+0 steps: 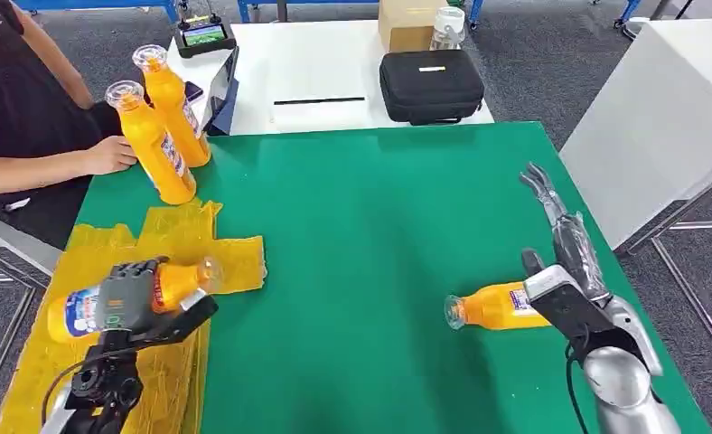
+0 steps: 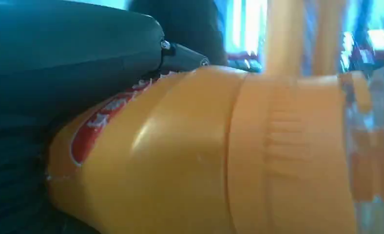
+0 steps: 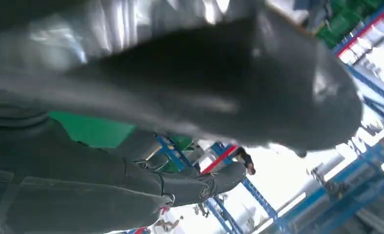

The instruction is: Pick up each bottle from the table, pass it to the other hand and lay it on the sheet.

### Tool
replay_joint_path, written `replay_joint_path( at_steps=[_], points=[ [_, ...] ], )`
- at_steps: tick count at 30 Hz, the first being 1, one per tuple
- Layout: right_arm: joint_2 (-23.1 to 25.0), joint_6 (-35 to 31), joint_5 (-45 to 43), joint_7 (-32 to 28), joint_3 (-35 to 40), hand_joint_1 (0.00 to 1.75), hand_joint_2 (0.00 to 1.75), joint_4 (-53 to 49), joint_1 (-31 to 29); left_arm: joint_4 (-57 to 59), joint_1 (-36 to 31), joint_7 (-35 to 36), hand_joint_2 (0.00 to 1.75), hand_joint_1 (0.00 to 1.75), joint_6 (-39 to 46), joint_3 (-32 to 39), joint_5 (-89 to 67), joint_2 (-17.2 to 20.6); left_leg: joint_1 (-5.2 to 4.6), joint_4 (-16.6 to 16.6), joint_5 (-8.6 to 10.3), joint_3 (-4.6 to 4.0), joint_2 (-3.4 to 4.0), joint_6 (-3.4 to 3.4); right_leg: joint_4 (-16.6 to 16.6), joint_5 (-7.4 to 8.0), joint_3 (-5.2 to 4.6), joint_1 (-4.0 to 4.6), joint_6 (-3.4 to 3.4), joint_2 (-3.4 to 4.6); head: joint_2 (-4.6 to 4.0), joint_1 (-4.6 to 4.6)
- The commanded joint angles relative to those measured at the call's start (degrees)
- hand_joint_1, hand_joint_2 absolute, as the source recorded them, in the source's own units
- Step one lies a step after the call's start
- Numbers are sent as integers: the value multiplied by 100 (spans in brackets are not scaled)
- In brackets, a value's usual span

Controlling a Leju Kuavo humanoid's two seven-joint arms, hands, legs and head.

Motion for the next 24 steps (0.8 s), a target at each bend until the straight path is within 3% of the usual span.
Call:
replay_joint_path(
  at_steps=[1,4,5,7,8,10,15,18,21,24],
  points=[
    [-194,261,-7,-181,-1057,0,0,-492,1127,1846,-395,-94,175,175,-117,-1334,-147,-59,-16,-20,-4,48,-33,6,-10,-22,58,-14,-3,-46,0,2],
    [-106,292,121,-252,-1054,0,0,-572,1278,1717,-424,-255,175,175,-506,-1477,281,-73,-17,-13,-15,73,-49,17,-9,-44,96,-16,7,-63,0,0],
    [-113,289,181,-231,-1055,0,0,-571,1269,1708,-450,-257,0,0,-598,-1473,396,-87,-22,-18,-23,96,-52,25,-12,-53,118,-17,4,-72,0,-2],
    [-132,290,316,-147,-1125,0,0,-613,1292,1536,-507,-460,0,0,-752,-1581,687,-40,-25,-20,-42,127,-59,23,-12,-65,151,-19,8,-77,0,-4],
    [-145,296,322,-120,-1190,0,175,-643,1330,1446,-503,-539,0,0,-768,-1575,824,-33,-25,-14,-52,136,-70,20,-5,-86,161,-21,1,-83,0,0],
    [-405,530,310,116,-1405,0,175,-670,1507,1162,-505,-758,0,0,-772,-1568,1170,-28,-25,-12,-63,164,-65,22,-6,-93,176,-20,-1,-79,0,-2],
    [-407,613,237,68,-1538,0,175,-687,1564,1040,-478,-738,0,0,-843,-1595,1212,7,-44,-18,-64,177,-64,28,-11,-99,146,-37,8,-83,0,-2],
    [-385,618,241,67,-1519,0,175,-691,1551,1044,-469,-740,0,0,-846,-1603,1210,13,-46,-20,-60,186,-54,39,-14,-84,208,-38,24,-67,0,0],
    [-416,753,382,210,-1541,0,175,-700,1611,960,-424,-821,0,0,-830,-1557,1416,2,-47,-19,-60,187,-40,37,-12,-84,205,-37,17,-64,0,-2],
    [-450,1098,485,325,-1965,0,175,-759,1976,280,-140,-1022,0,0,-1403,-1437,2200,98,-46,-12,-61,178,-60,38,-6,-89,200,-35,22,-79,0,-2]
  ],
)
